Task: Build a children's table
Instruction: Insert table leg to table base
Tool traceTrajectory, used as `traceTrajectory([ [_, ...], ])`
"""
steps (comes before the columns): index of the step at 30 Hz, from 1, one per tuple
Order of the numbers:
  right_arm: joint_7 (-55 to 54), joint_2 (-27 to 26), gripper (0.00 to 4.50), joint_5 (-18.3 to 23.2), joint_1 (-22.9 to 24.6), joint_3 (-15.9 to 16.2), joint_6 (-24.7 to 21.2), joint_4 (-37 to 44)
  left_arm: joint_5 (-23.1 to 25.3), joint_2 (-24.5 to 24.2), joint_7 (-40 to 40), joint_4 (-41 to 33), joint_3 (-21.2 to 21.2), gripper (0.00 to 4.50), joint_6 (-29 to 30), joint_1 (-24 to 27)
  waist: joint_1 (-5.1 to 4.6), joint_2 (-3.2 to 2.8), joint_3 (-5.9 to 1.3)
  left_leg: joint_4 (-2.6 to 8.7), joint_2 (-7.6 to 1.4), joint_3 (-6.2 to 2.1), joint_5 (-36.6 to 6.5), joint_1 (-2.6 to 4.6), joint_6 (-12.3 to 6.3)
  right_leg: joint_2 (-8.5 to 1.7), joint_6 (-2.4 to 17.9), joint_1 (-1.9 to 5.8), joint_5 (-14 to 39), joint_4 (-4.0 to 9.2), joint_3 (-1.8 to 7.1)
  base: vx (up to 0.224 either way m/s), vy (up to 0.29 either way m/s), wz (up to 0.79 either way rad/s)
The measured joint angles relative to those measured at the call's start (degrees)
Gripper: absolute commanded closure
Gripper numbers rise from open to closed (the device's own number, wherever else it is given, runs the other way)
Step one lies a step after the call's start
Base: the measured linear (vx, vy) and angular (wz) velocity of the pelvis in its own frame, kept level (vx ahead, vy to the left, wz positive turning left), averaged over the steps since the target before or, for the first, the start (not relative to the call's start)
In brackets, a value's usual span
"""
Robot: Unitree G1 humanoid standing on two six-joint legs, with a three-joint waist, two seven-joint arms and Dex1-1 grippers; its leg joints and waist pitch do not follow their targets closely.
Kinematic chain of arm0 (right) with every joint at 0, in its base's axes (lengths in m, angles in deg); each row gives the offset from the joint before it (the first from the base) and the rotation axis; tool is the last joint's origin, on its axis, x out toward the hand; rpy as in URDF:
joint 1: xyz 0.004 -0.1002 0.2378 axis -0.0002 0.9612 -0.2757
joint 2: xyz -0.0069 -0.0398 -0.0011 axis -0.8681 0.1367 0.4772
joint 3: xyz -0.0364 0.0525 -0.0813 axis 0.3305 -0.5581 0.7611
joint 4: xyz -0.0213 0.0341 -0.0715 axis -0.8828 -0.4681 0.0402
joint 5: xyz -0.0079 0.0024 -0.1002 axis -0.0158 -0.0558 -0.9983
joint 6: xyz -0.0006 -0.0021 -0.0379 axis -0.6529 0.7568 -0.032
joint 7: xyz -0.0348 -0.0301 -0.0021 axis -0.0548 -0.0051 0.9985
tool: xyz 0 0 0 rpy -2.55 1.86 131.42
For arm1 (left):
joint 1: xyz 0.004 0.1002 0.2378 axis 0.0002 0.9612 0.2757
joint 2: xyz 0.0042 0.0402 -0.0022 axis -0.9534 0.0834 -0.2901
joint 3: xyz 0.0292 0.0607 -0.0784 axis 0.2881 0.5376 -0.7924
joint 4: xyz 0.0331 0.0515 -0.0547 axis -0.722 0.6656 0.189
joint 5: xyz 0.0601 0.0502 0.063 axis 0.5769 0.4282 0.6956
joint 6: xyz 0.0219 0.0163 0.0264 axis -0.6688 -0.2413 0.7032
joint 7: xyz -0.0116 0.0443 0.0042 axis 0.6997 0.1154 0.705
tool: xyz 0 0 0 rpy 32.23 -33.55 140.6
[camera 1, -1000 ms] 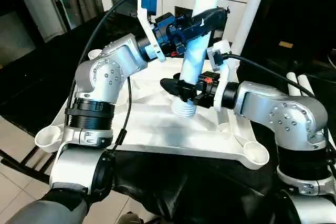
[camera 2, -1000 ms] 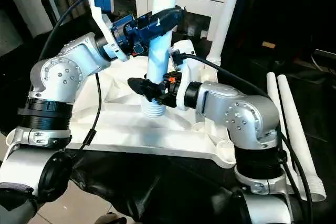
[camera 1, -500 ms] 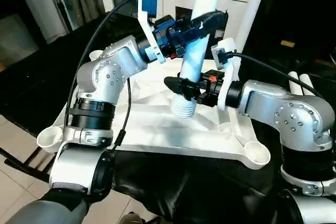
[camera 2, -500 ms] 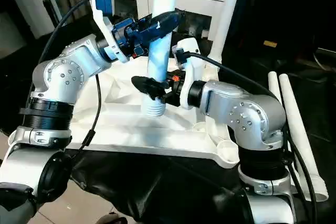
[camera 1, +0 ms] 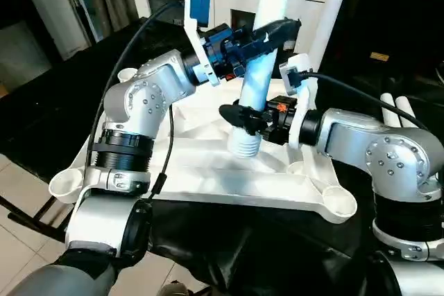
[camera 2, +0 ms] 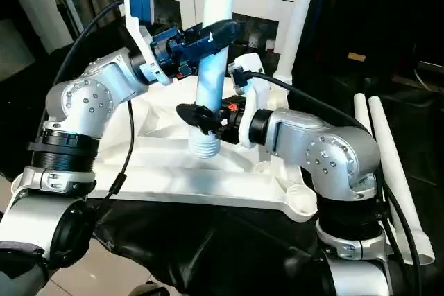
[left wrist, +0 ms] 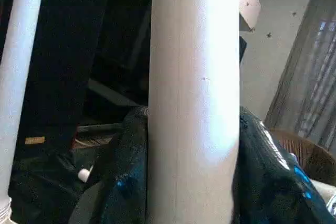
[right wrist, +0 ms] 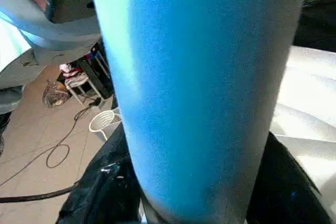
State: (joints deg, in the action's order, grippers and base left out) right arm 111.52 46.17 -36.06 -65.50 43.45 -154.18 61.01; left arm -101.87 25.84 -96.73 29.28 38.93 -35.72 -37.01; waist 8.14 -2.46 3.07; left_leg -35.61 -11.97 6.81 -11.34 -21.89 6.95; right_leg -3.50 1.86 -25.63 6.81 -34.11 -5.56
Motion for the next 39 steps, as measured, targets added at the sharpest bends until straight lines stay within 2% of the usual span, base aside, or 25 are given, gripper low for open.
traceTrajectory([
  [5,0.0,0.1,2.51,-0.1,0.1,0.0,0.0,0.1,0.2,0.0,-0.1,0.1,0.1,2.70,-0.3,0.0,0.00,0.00,0.00,0.00,0.00,0.00,0.0,0.00,0.00,0.00,0.0,0.00,0.0,0.00,0.00,0.000,0.000,0.00],
  [7,0.0,0.1,2.51,-0.3,0.1,0.1,0.1,0.1,0.4,0.1,0.0,0.1,0.1,2.14,-0.5,0.0,0.00,0.01,0.00,0.00,0.00,0.00,0.0,0.00,0.00,0.00,0.0,0.00,0.0,0.01,0.00,0.000,0.000,0.00],
  [11,-0.9,0.1,2.52,-0.9,0.1,0.0,0.9,-0.6,0.5,0.2,0.9,0.1,-0.4,1.81,-1.2,0.0,0.01,0.02,-0.01,0.00,0.00,0.00,0.0,0.00,0.00,0.00,0.0,0.00,0.0,0.01,0.00,0.000,0.000,0.00],
  [15,-3.5,0.2,2.59,-4.1,0.3,-0.9,3.2,-3.2,0.3,2.3,3.7,-2.1,-3.5,1.50,-6.5,0.0,0.03,0.05,-0.01,0.00,0.00,0.01,0.0,-0.04,0.00,-0.02,0.0,0.00,0.0,0.04,0.00,0.000,0.000,0.00],
  [18,-5.2,-1.1,2.60,-5.9,1.8,-1.5,6.8,-3.3,-0.9,4.8,7.3,-6.0,-6.5,1.48,-10.0,0.1,0.03,0.21,0.00,0.01,-0.01,0.01,0.0,-0.06,-0.02,-0.02,0.0,-0.01,0.0,0.03,-0.02,0.000,0.000,0.00],
  [21,-8.0,-3.0,2.60,-7.5,3.6,-1.8,10.5,-3.2,-1.7,6.0,11.9,-10.3,-7.6,1.48,-11.1,1.4,-0.11,0.27,0.01,0.01,0.00,0.03,0.0,-0.07,-0.03,-0.02,0.0,-0.04,0.0,0.02,-0.01,0.000,0.000,0.00],
  [23,-10.5,-3.2,2.60,-11.1,5.9,-0.7,14.6,-2.7,2.6,4.1,17.3,-13.0,-7.0,1.48,-11.4,4.5,-0.24,0.10,-0.12,0.04,-0.01,0.03,0.0,-0.04,-0.01,-0.02,0.0,-0.04,0.0,0.03,0.00,0.000,0.000,0.00],
  [25,-12.5,-1.3,2.60,-15.5,8.9,0.6,18.4,-2.1,11.1,0.1,23.3,-13.8,-5.6,1.48,-12.4,10.8,-0.67,-0.10,-0.23,0.04,0.00,0.06,0.0,-0.04,0.01,-0.01,-0.2,-0.05,0.0,0.03,0.02,0.000,0.000,0.00],
  [28,-15.4,-0.4,2.60,-19.9,12.6,1.1,21.6,-0.7,18.9,-2.8,27.2,-15.1,-4.3,1.48,-12.3,23.4,-1.91,-0.03,-0.21,0.05,0.00,0.05,0.0,-0.17,0.02,0.02,-0.3,-0.15,-0.1,0.37,-0.04,0.000,0.000,0.00],
  [30,-16.1,0.5,2.60,-22.9,16.2,2.7,25.4,1.5,25.9,-3.5,29.7,-16.8,-1.8,1.48,-15.2,32.1,-2.56,0.09,-0.23,0.12,-0.01,0.05,0.0,-0.30,-0.04,0.03,-0.5,-0.02,-0.2,0.85,-0.07,0.000,0.000,0.00],
  [31,-16.1,0.6,2.60,-23.8,17.4,3.2,26.6,2.1,27.9,-3.6,30.2,-16.8,-1.3,1.48,-16.9,34.7,-2.90,0.12,-0.21,0.12,-0.02,0.02,0.0,-0.25,-0.06,0.05,-0.6,-0.01,-0.3,1.06,-0.11,0.000,0.000,0.00],
  [32,-16.1,0.4,2.60,-24.1,18.3,3.4,27.6,2.2,29.3,-3.4,30.7,-17.0,-1.2,1.48,-18.1,36.3,-3.07,0.30,-0.23,0.09,-0.03,0.24,0.0,-0.25,-0.16,0.16,-0.6,-0.28,-0.3,1.22,0.11,0.000,0.000,0.00],
  [33,-16.2,-0.7,2.60,-24.2,20.8,3.4,28.8,3.7,30.3,-2.2,32.0,-19.2,-2.1,1.48,-21.0,39.6,-2.79,0.84,-0.47,0.18,-0.43,1.43,-0.1,0.14,-0.29,0.97,-0.8,-0.46,-0.4,1.30,1.61,0.000,0.000,0.00],
  [34,-16.6,-1.6,2.60,-24.1,22.8,3.3,29.5,4.3,30.8,-2.0,32.9,-20.2,-2.1,1.48,-22.1,41.1,-2.74,1.23,-0.65,0.18,-0.51,1.99,-0.3,0.51,-0.43,1.33,-0.9,-0.48,-0.5,1.26,2.54,-0.001,0.013,-0.26],
  [35,-17.1,-2.4,2.60,-24.1,24.2,3.3,29.7,4.3,31.0,-2.1,33.9,-20.7,-2.0,1.48,-22.5,41.7,-2.62,1.82,-0.78,0.05,-0.64,2.91,-0.6,0.83,-0.60,1.69,-0.9,-0.84,-0.5,1.01,3.71,0.003,0.025,-0.40],
  [36,-17.9,-3.2,2.60,-24.2,25.4,3.2,30.0,4.2,31.6,-2.6,35.1,-21.3,-1.7,1.48,-22.9,41.8,-2.70,2.17,-0.89,-0.46,-0.81,3.65,-1.0,0.80,-0.76,2.25,-1.1,-1.39,-0.5,0.84,5.05,0.003,0.025,-0.40],
  [37,-18.4,-3.4,2.60,-24.4,26.2,3.0,30.3,4.1,32.0,-2.9,36.0,-21.5,-1.3,1.48,-23.2,41.6,-2.87,2.31,-0.93,-0.72,-0.79,4.23,-1.3,0.85,-0.96,2.33,-1.2,-1.69,-0.5,0.82,5.80,-0.010,0.069,-0.52],
  [38,-18.7,-3.5,2.60,-24.8,26.8,2.9,30.9,4.1,32.1,-2.9,36.5,-21.6,-1.0,1.48,-23.7,41.5,-3.07,2.52,-1.05,-0.96,-0.57,4.79,-1.6,0.88,-1.27,2.42,-1.4,-2.00,-0.6,0.74,6.80,-0.022,0.110,-0.51],
  [39,-19.3,-3.4,2.60,-25.4,27.0,2.6,31.4,4.0,32.4,-2.9,37.0,-21.6,-0.7,1.48,-24.2,41.1,-3.24,2.86,-1.06,-1.53,0.37,4.89,-2.2,0.90,-1.88,2.52,-2.0,-2.39,-0.8,0.51,8.50,-0.022,0.110,-0.51],
])
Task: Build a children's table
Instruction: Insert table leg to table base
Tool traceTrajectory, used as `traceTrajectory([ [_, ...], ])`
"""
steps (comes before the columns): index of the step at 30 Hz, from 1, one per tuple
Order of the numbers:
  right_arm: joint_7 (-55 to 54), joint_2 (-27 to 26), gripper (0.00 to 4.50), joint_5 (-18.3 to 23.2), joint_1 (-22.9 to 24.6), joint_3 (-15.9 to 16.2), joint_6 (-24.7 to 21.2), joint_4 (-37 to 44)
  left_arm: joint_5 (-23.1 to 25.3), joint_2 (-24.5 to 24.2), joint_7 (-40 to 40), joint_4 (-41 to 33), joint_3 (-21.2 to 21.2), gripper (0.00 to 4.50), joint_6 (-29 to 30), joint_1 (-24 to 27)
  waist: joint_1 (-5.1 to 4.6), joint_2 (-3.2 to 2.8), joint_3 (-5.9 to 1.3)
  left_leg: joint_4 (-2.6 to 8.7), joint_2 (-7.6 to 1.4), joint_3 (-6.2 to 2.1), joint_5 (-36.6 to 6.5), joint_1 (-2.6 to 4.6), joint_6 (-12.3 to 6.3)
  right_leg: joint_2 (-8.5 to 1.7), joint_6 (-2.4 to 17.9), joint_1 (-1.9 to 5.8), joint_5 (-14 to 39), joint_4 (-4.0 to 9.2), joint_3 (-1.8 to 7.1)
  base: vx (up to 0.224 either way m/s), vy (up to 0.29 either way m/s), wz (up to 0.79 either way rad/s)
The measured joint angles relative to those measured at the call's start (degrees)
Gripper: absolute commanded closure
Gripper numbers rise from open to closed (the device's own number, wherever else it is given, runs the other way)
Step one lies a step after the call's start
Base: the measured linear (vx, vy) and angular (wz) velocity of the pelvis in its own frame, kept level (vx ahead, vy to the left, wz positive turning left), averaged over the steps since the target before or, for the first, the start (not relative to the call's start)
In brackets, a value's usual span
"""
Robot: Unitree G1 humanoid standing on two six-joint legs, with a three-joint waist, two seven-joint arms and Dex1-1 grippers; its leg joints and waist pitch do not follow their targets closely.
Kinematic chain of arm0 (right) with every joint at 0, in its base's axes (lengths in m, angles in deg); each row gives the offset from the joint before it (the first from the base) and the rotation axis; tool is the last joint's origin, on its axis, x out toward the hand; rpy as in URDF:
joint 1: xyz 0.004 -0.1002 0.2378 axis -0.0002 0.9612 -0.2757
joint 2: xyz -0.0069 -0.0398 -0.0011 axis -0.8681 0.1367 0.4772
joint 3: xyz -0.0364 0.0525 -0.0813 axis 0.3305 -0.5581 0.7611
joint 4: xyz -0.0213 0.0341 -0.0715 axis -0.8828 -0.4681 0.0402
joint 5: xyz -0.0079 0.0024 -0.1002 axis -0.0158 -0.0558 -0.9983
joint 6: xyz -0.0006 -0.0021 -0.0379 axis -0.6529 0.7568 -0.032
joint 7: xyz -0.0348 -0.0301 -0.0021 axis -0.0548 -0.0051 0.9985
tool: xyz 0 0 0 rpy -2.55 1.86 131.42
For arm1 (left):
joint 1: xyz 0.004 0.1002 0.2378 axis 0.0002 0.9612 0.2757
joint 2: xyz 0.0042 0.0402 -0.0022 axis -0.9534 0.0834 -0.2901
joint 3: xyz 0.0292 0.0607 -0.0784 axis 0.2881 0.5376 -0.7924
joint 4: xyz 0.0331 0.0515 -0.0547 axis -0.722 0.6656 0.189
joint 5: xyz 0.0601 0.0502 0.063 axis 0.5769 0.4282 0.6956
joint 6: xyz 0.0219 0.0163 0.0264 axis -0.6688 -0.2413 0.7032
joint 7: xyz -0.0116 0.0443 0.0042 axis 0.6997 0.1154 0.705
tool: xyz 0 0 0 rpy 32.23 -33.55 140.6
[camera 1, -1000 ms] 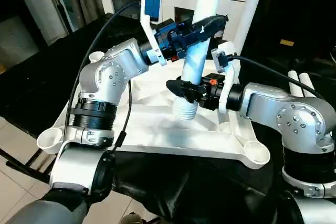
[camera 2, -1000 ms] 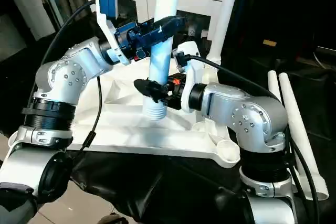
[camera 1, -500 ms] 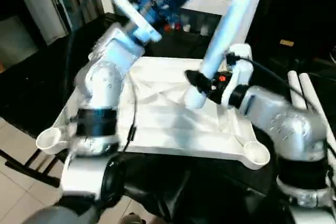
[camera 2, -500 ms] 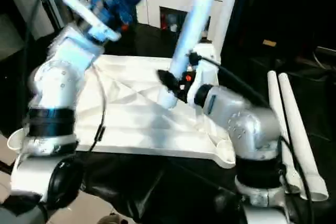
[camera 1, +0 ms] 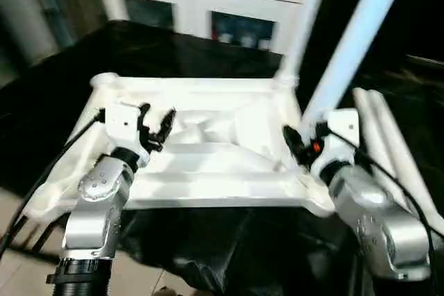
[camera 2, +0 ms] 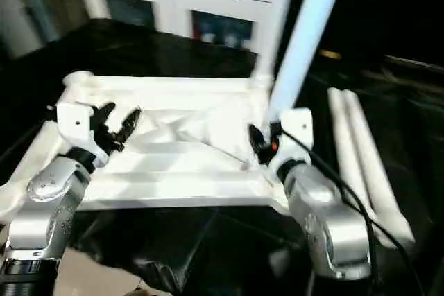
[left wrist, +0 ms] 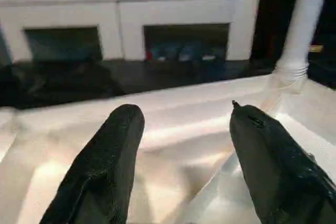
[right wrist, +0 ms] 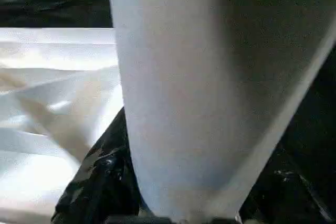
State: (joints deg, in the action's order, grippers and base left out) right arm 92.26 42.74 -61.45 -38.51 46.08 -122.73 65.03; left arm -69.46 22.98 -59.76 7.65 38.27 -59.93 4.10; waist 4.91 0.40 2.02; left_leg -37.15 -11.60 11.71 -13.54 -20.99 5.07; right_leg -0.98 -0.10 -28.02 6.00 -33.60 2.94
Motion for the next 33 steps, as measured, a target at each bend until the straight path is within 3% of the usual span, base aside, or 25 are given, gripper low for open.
traceTrajectory([
  [1,-0.4,0.3,2.60,-0.6,0.0,-0.3,0.5,0.0,0.5,0.2,0.2,0.0,0.6,1.48,-0.4,-0.4,-0.01,0.20,0.12,-1.02,0.89,-0.25,-0.8,-0.03,-0.92,0.22,-0.5,-0.02,-0.3,-0.20,1.61,-0.041,0.147,-0.55],
  [2,-0.5,0.8,2.60,-0.8,0.1,-0.7,1.0,0.0,1.2,0.2,0.2,0.0,1.4,1.48,-1.1,-0.4,0.02,0.32,0.19,-2.13,2.15,-1.33,-1.8,0.00,-2.36,0.53,-1.1,0.13,-0.4,-0.31,3.30,-0.055,0.190,-0.63],
  [3,-0.4,1.0,2.60,-1.1,0.4,-0.9,2.1,0.0,2.7,0.1,0.4,0.0,2.3,1.48,-2.3,-0.3,-0.21,0.13,0.15,-2.68,3.60,-2.98,-2.5,0.01,-2.44,1.19,-1.8,0.30,-0.3,-0.25,4.89,-0.055,0.190,-0.63],
  [4,-0.3,0.8,2.60,-1.2,0.4,-1.3,2.8,0.1,3.7,-0.3,0.6,0.0,2.5,1.48,-2.9,-0.2,-0.84,0.03,0.10,-3.14,4.12,-3.32,-3.2,0.08,-2.11,1.74,-2.5,0.36,0.1,0.09,6.03,-0.058,0.208,-0.63],
  [5,-0.4,0.4,2.60,-1.2,0.8,-1.4,3.3,0.3,4.5,-0.6,0.9,0.0,2.3,1.48,-3.3,0.0,-2.23,-0.17,0.09,-3.21,4.00,-2.95,-3.3,0.27,-2.54,1.83,-2.7,0.01,0.8,0.79,5.53,-0.093,0.191,-0.47],
  [6,-0.3,-0.4,2.60,-1.2,1.7,-1.3,3.8,0.6,5.2,-0.7,1.4,0.3,2.0,1.48,-3.4,0.5,-3.10,-1.22,0.21,-3.19,2.99,-2.21,-3.3,0.10,-3.15,1.06,-1.5,0.05,3.6,0.73,3.04,-0.093,0.191,-0.47],
  [7,-0.3,-1.0,2.60,-1.1,2.3,-1.4,3.9,1.0,5.6,-0.7,1.6,0.4,1.7,1.48,-3.4,0.7,-3.23,-1.65,0.16,-3.20,2.08,-1.51,-3.2,0.17,-3.50,0.12,-0.7,-0.05,5.3,-1.31,-0.85,-0.112,0.163,-0.45],
  [8,-0.3,-1.4,2.60,-0.8,2.9,-1.5,3.9,1.3,5.7,-0.7,1.9,0.5,1.7,1.48,-3.4,0.9,-3.13,-2.27,0.08,-3.16,0.99,-1.15,-3.0,0.11,-3.67,-0.39,-0.3,0.00,5.9,-4.48,-3.97,-0.091,0.121,-0.54],
  [9,-0.6,-1.4,2.60,-0.8,2.8,-1.7,3.7,1.6,5.7,-0.7,2.2,0.3,1.7,1.48,-3.5,0.9,-2.52,-2.69,-0.26,-2.77,-0.86,0.10,-2.4,-0.02,-3.43,-0.41,0.1,0.20,6.2,-8.12,-7.08,-0.091,0.121,-0.54],
  [10,-0.7,-1.3,2.60,-0.8,2.3,-1.7,3.7,1.8,5.7,-0.9,2.7,0.3,1.6,1.48,-3.5,0.9,-2.00,-2.73,-0.54,-2.14,-1.85,0.93,-1.7,-0.24,-3.14,-0.50,0.3,0.67,6.3,-9.71,-8.37,-0.077,0.034,-0.61],
  [11,-0.8,-0.8,2.60,-1.3,1.8,-1.3,3.7,1.8,5.3,-0.9,2.7,0.3,1.3,1.48,-3.6,1.0,-1.33,-2.35,-0.79,-1.35,-2.40,1.31,-0.9,-0.38,-3.27,-0.68,0.5,1.45,6.6,-10.34,-8.86,-0.100,-0.069,-0.64],
  [12,-0.7,-0.1,2.60,-2.1,1.5,-0.7,3.7,1.8,5.1,-0.9,2.8,0.3,0.9,1.48,-3.6,1.2,-1.36,-1.84,-1.08,-0.33,-2.01,0.49,0.1,-0.79,-3.02,-1.76,0.3,3.46,7.2,-9.35,-8.62,-0.100,-0.069,-0.64],
  [13,-0.6,0.5,2.60,-2.4,1.4,-0.5,3.7,1.7,5.1,-0.9,3.0,0.3,0.8,1.48,-3.5,1.2,-1.44,-0.87,-1.49,0.18,-1.36,0.16,0.7,-1.24,-2.79,-2.97,0.7,5.31,8.6,-6.60,-7.63,-0.120,-0.130,-0.37],
  [14,-0.3,1.2,2.60,-2.6,1.1,-0.6,3.7,1.4,5.1,-0.8,3.2,0.2,0.6,1.48,-3.4,1.2,-1.25,-0.44,-1.50,0.10,-0.87,-0.36,1.1,-1.92,-2.70,-3.48,0.1,5.79,9.9,-5.28,-7.14,-0.117,-0.144,-0.22],
  [15,0.1,2.0,2.60,-2.6,2.0,-1.0,3.4,0.6,5.2,-0.4,3.5,0.3,1.2,1.48,-2.7,1.3,-0.72,-0.46,-1.35,-0.33,0.46,-1.71,1.0,-2.69,-4.14,-3.39,0.3,5.46,9.8,-5.44,-7.20,-0.117,-0.144,-0.22],
  [17,2.0,3.5,2.60,-2.5,2.7,-1.5,2.5,-1.1,5.2,0.4,3.1,-0.2,3.1,1.48,-2.5,1.2,0.26,-0.30,-1.10,0.42,1.81,-2.84,0.8,-1.78,-4.24,-3.36,0.1,5.38,9.5,-5.48,-7.24,-0.119,-0.109,-0.25],
  [18,3.4,4.1,2.60,-2.5,2.7,-1.3,2.5,-1.1,5.1,0.1,2.7,-0.4,3.3,1.48,-2.8,1.1,0.38,-0.54,-0.98,0.95,2.08,-3.58,1.5,-1.42,-2.44,-3.36,0.0,5.35,9.1,-5.42,-7.68,-0.115,-0.086,-0.26],
  [20,6.8,5.7,2.60,-2.4,2.5,0.5,3.2,-1.1,4.9,-1.3,-0.6,0.7,4.0,1.48,-3.6,0.1,0.30,-0.56,-0.83,1.45,1.73,-3.69,2.2,-1.16,-1.15,-3.35,0.0,5.36,9.0,-5.24,-8.31,-0.100,-0.041,-0.14],
  [23,10.9,5.9,2.60,-0.6,1.7,1.8,3.6,-1.4,1.9,-2.9,-10.1,4.5,7.0,1.48,-3.8,-2.9,0.40,-0.63,-0.67,2.12,1.54,-3.72,2.3,-0.88,-1.00,-3.28,0.1,5.93,8.3,-3.89,-8.56,-0.058,-0.013,-0.02],
  [24,12.2,6.0,2.60,-0.2,0.7,1.8,4.1,-3.3,0.7,-3.7,-15.0,7.1,8.7,1.48,-4.1,-4.5,0.47,-0.66,-0.61,2.28,1.56,-3.54,2.3,-0.46,-1.01,-3.33,0.1,6.29,7.7,-3.27,-8.50,0.000,0.000,0.00],
  [28,14.9,6.4,2.60,1.3,-2.8,0.8,4.4,-7.6,0.0,-5.5,-26.2,14.4,13.1,1.48,-3.4,-8.8,0.28,-0.84,-0.42,2.19,1.64,-3.06,2.3,-0.16,-1.03,-3.48,0.1,7.04,6.3,-2.15,-8.12,-0.023,0.043,0.00],
  [33,18.0,8.0,2.60,2.1,-6.5,-0.4,5.1,-10.2,1.5,-4.9,-31.6,24.1,16.5,1.48,-1.6,-15.9,0.17,-1.34,-0.23,2.25,1.68,-2.64,2.6,-0.16,-1.49,-3.51,0.3,7.03,5.4,-1.68,-7.70,0.000,0.000,0.00],
])
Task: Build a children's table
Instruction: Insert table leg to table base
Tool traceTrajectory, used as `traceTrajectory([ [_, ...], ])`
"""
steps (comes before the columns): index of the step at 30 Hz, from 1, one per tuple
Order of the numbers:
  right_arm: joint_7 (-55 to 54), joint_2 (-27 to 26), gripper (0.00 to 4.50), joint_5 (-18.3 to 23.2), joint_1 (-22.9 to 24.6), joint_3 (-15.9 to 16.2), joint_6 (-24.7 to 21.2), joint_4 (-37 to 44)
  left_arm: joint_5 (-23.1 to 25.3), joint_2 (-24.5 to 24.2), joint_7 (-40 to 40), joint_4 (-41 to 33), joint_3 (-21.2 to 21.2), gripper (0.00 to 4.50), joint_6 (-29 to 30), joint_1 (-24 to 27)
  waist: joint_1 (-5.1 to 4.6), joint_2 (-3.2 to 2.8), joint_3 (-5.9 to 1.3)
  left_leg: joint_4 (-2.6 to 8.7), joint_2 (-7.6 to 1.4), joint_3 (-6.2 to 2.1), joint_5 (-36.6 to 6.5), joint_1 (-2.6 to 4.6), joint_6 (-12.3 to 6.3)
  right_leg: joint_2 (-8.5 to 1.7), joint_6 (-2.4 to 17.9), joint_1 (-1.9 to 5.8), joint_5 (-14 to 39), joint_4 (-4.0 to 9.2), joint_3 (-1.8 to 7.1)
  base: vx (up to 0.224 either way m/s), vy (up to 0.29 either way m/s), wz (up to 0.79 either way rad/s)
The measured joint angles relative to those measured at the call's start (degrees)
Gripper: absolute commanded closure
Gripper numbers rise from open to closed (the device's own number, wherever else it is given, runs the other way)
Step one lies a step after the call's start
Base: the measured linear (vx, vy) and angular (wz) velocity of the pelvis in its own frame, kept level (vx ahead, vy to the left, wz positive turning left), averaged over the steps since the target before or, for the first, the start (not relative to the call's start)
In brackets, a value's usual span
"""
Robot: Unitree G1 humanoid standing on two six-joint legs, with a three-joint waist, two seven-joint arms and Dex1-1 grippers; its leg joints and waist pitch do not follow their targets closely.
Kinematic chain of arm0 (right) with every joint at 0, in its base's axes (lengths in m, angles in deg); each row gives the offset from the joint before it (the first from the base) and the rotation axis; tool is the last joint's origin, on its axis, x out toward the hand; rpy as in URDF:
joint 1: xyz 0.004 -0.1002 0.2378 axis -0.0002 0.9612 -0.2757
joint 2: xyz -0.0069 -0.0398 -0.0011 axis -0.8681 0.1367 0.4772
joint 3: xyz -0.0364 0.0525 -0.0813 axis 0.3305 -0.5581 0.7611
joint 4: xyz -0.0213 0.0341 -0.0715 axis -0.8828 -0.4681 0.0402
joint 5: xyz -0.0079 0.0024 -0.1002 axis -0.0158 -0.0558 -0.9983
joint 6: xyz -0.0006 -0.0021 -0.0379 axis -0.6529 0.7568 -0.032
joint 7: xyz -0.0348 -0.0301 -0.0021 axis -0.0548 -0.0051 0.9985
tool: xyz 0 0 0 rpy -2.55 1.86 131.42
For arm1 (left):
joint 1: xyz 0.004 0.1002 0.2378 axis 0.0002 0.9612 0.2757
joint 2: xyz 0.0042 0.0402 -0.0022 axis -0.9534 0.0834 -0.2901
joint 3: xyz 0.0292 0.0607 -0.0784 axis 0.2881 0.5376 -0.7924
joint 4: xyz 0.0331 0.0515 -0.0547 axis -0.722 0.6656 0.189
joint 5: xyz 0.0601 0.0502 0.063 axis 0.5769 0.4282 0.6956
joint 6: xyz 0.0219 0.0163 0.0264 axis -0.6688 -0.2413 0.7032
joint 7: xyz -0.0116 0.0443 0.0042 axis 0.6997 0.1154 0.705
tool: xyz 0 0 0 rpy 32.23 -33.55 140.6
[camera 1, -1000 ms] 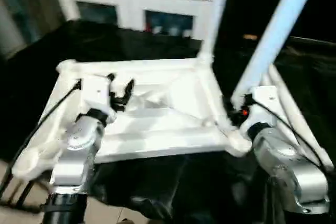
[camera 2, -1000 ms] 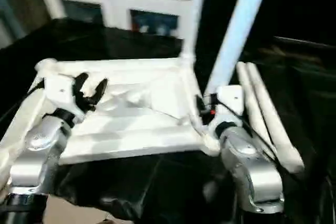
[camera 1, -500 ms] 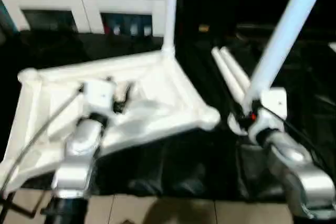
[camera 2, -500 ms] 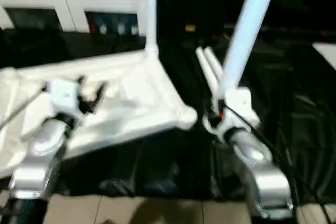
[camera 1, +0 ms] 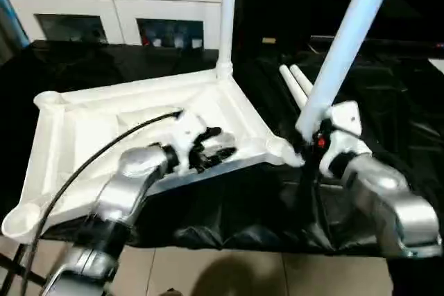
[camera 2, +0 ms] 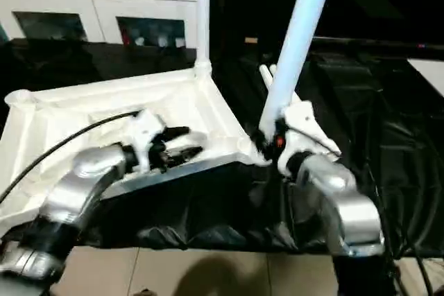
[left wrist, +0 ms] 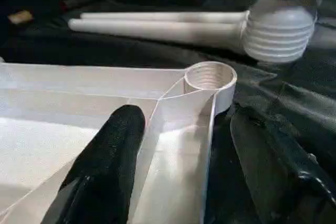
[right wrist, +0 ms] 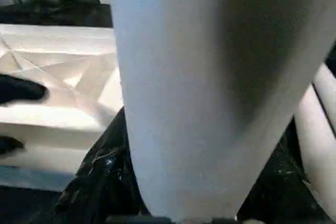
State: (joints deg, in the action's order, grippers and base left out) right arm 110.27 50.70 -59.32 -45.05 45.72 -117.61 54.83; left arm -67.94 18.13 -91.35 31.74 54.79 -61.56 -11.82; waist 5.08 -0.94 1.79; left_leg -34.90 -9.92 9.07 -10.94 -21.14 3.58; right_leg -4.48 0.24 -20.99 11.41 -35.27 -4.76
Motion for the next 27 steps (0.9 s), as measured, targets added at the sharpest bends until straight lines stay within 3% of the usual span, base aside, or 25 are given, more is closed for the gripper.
traceTrajectory([
  [5,0.9,0.5,2.60,-0.4,-0.6,-0.3,2.4,-3.0,2.9,0.1,-2.3,9.9,3.2,1.48,-0.2,-5.8,0.02,-0.20,0.05,0.41,-0.01,0.31,0.3,-0.08,-0.65,0.03,0.1,-0.38,0.1,0.02,0.11,0.000,0.000,0.00],
  [7,0.9,0.6,2.60,-0.8,-0.7,-0.3,3.3,-4.0,3.5,0.3,-3.5,13.1,3.9,1.82,0.5,-6.9,-0.03,-0.50,0.16,0.45,-0.01,0.53,0.3,-0.18,-0.69,0.03,0.1,-0.65,0.1,-0.06,0.33,0.000,0.000,0.00],
  [16,0.8,0.9,2.60,-0.9,-0.1,-1.5,3.4,-4.0,3.9,0.8,-7.4,18.3,5.4,2.58,2.7,-9.2,0.03,-1.22,0.40,0.42,0.00,0.78,0.4,-0.13,-0.79,0.05,0.2,-0.84,0.0,-0.22,0.65,0.000,0.000,0.00],
  [27,0.9,0.9,2.60,-1.2,-0.4,-1.4,3.7,-4.0,4.8,1.1,-8.0,24.3,5.3,3.37,-1.1,-11.8,0.03,-1.29,0.39,0.44,0.00,0.86,0.4,-0.09,-0.80,0.06,0.2,-0.84,0.0,-0.20,0.74,0.000,0.000,0.00],
])
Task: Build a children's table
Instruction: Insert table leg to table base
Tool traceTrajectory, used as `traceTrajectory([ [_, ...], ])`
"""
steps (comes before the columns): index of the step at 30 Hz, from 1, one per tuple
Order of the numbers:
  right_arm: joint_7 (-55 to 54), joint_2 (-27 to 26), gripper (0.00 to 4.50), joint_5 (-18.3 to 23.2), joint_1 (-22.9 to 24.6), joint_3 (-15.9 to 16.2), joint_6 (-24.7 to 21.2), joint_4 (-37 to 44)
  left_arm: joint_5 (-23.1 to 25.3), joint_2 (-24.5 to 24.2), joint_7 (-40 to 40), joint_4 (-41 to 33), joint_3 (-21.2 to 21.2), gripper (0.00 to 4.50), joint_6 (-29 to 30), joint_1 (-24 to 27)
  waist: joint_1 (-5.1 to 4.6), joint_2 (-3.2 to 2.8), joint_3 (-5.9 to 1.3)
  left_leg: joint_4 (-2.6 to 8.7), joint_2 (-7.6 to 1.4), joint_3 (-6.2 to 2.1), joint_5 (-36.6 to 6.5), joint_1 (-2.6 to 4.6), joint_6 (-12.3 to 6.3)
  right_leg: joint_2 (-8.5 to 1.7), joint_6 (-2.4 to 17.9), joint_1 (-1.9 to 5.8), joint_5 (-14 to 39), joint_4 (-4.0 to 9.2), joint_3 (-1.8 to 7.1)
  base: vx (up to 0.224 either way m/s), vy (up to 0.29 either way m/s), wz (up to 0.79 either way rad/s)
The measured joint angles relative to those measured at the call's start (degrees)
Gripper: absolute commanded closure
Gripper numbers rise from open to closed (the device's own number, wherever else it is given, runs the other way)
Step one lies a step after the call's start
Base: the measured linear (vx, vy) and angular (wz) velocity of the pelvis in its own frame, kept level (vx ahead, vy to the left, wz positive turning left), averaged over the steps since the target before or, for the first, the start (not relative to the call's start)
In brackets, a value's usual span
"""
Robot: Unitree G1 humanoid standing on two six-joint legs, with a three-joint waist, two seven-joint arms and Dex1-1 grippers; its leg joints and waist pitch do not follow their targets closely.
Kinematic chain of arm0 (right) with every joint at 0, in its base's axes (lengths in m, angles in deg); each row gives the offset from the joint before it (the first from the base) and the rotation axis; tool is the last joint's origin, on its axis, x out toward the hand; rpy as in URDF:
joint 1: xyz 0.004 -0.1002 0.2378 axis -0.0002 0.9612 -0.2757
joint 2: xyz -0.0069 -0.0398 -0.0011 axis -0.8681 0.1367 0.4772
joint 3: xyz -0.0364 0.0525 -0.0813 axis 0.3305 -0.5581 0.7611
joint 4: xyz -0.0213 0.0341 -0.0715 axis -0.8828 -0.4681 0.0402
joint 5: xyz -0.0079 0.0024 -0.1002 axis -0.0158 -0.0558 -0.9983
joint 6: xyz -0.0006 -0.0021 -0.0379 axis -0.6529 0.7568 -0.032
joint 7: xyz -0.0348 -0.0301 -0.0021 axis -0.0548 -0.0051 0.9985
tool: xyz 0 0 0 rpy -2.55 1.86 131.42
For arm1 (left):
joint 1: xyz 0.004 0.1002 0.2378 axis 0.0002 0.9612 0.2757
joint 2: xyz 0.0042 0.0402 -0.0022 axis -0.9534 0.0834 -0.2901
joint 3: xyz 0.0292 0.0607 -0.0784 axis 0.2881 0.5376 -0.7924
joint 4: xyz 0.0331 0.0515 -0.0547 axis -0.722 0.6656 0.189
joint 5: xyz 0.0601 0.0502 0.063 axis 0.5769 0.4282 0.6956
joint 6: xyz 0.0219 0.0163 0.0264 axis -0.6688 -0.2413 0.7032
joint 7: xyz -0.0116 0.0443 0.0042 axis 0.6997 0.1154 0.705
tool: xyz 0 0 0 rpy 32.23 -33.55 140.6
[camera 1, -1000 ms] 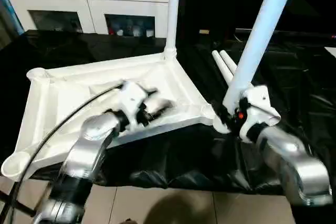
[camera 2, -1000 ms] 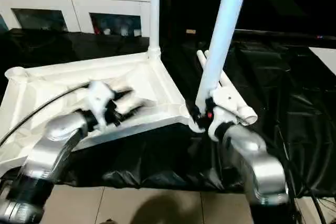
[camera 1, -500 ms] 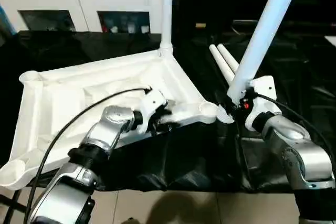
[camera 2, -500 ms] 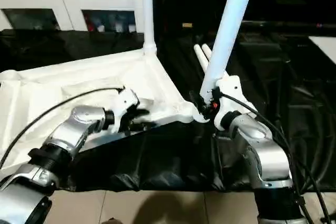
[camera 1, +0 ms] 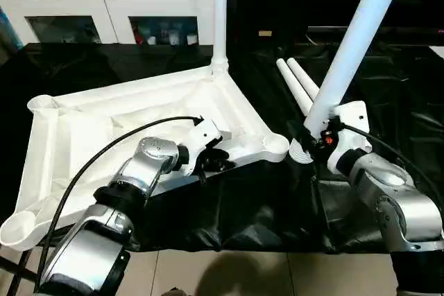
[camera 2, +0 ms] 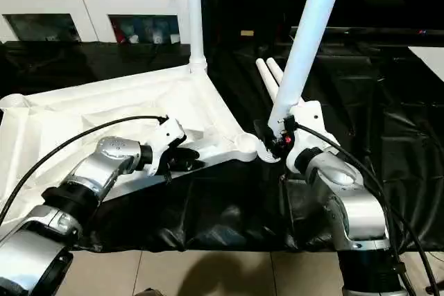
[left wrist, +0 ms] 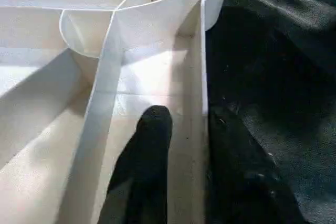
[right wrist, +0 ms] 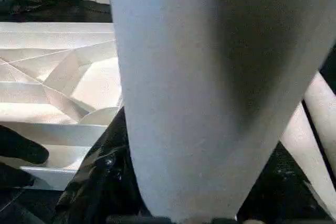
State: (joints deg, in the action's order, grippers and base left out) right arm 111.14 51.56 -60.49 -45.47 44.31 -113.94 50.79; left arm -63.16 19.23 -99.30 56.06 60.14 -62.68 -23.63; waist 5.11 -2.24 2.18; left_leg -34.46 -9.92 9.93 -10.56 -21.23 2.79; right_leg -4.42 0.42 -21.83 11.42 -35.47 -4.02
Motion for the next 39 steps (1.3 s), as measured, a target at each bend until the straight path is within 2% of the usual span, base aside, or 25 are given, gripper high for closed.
traceTrajectory([
  [1,0.0,0.0,2.60,-0.2,-0.1,0.0,0.1,0.0,0.0,0.0,-0.1,0.3,0.0,3.51,-0.2,-0.1,0.01,0.00,0.00,0.00,0.00,0.00,0.0,0.00,0.00,0.00,0.0,0.00,0.0,0.00,0.00,0.000,0.000,0.00],
  [4,0.1,-0.1,2.60,-0.4,-0.3,0.0,0.2,-0.2,0.0,0.1,-0.8,1.3,0.0,3.55,-1.0,-0.4,0.01,0.00,0.00,0.00,0.00,0.01,0.0,0.01,0.00,0.00,0.0,0.00,0.0,0.01,0.01,0.000,0.000,0.00],
  [6,0.1,-0.1,2.60,-0.4,-0.6,0.1,0.2,-0.5,0.1,0.1,-1.2,2.1,0.0,3.92,-1.4,-0.8,0.01,0.00,0.00,0.00,0.00,0.01,0.0,0.02,0.00,0.00,0.0,0.01,0.0,0.00,0.01,0.000,0.000,0.00],
  [8,0.4,-0.1,2.60,-0.4,-0.6,0.1,0.6,-0.5,0.1,0.1,-1.6,2.7,0.0,3.93,-1.8,-1.1,0.01,0.00,0.00,0.00,0.00,0.01,0.0,0.02,0.00,0.00,0.0,0.01,0.0,0.00,0.01,0.000,0.000,0.00],
  [10,0.7,-0.1,2.60,-0.4,-0.7,0.1,0.7,-0.5,0.4,0.1,-2.0,2.8,0.1,4.21,-2.2,-1.2,-0.04,0.01,0.00,0.00,0.00,0.01,0.0,0.01,0.00,0.00,0.0,0.00,0.0,0.01,0.02,0.000,0.000,0.00],
  [11,1.0,-0.2,2.60,-0.4,-0.9,0.1,0.7,-0.6,0.6,0.1,-2.3,2.9,0.1,4.21,-2.2,-1.3,-0.07,0.01,0.00,0.01,0.00,0.01,0.0,0.02,0.00,0.00,0.0,0.00,0.0,0.01,0.02,0.000,0.000,0.00],
  [14,2.7,-0.8,2.60,0.0,-3.2,0.2,0.7,-3.3,0.7,-0.2,-3.3,3.2,0.1,4.46,-2.3,-1.5,-0.15,-0.01,0.02,0.01,-0.01,0.03,0.0,0.04,0.00,0.00,0.0,-0.01,0.0,0.00,0.02,0.000,0.000,0.00],
  [20,7.0,-1.6,2.60,1.2,-6.3,1.8,1.3,-8.2,0.6,-1.6,-7.3,3.7,0.1,4.50,-4.5,-1.5,0.02,0.01,0.07,0.04,-0.02,0.03,0.0,-0.07,-0.01,0.01,0.0,-0.06,0.0,0.09,0.01,0.000,0.000,0.00],
  [24,11.6,-1.3,2.60,1.1,-8.7,3.2,2.5,-12.3,-0.1,-4.7,-13.6,1.5,0.1,4.50,-6.7,0.6,0.22,0.08,0.11,0.11,-0.02,0.05,0.0,-0.12,-0.04,0.01,0.0,-0.10,0.0,0.16,0.00,0.000,0.000,0.00],
  [30,16.4,-0.6,2.60,0.8,-9.1,6.9,2.4,-14.2,-0.2,-6.9,-16.9,-1.3,0.2,4.50,-7.4,2.5,0.39,0.35,0.27,0.11,-0.02,0.08,0.0,-0.12,-0.04,0.00,0.0,-0.11,0.0,0.17,0.02,0.000,0.000,0.00],
  [39,18.7,-0.3,2.60,0.3,-9.0,8.3,2.3,-15.0,-0.2,-7.9,-17.5,-2.9,-0.1,4.50,-7.7,3.6,0.15,0.58,0.36,0.16,-0.03,0.10,0.0,-0.09,-0.03,0.00,0.0,-0.12,0.0,0.17,0.03,0.000,0.000,0.00],
])
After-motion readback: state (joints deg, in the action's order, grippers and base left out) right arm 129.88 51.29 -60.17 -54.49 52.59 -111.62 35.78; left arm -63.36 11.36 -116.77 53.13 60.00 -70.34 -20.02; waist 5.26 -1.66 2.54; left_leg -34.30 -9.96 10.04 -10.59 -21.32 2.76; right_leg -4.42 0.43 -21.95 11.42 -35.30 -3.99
